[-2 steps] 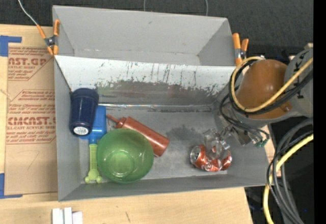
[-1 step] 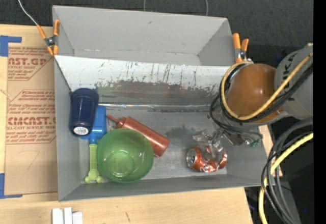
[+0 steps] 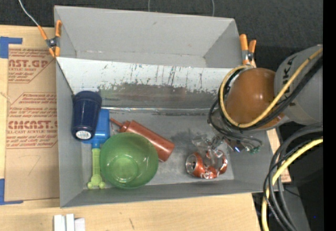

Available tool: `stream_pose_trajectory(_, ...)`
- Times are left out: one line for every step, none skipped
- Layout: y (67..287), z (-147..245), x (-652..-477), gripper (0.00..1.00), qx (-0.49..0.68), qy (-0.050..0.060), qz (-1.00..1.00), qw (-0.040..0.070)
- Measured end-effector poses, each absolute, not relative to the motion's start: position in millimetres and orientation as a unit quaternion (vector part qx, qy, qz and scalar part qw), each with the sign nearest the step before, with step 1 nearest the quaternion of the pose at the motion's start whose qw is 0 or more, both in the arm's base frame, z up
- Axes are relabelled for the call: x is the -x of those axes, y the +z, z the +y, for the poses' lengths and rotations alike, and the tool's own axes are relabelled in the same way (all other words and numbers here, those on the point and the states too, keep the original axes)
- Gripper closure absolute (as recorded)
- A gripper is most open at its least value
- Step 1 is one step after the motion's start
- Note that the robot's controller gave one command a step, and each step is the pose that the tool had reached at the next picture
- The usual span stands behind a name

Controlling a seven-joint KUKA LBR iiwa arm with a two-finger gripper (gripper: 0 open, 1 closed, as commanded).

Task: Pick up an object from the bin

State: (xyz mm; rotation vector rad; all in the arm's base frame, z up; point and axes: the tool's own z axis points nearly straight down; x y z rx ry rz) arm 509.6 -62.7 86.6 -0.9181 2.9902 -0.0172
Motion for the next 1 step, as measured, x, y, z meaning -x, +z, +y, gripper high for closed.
stream_pose_trajectory(84.2,-71.9,-503.0,1.0,0.367,-0.007,0.93,0.018)
